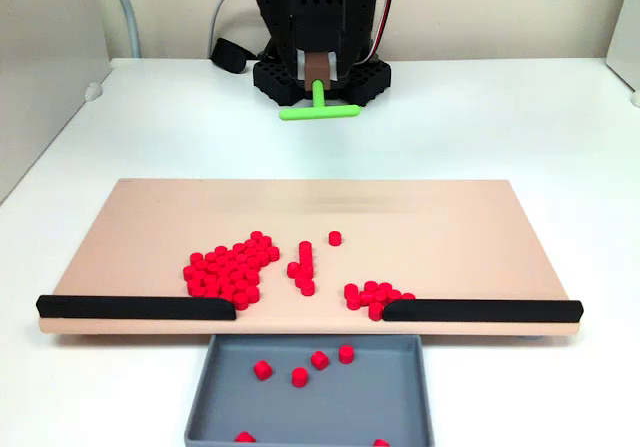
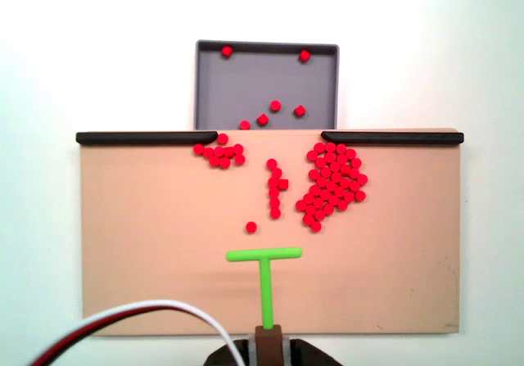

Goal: Gather the left side granules

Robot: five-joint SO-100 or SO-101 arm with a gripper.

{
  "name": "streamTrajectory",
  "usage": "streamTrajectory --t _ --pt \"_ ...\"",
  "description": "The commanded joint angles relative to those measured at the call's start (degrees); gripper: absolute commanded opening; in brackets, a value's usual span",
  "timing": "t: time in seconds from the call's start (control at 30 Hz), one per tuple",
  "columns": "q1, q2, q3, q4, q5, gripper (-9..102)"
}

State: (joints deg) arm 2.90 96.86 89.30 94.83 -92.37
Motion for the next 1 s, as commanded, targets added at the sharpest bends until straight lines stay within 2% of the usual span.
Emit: streamTrajectory --t 0.0,0.97 --pt "1.1 2.0 -0.4 -0.2 -0.4 0" --pt "-0.5 0.7 -1.3 -0.2 1.5 0"
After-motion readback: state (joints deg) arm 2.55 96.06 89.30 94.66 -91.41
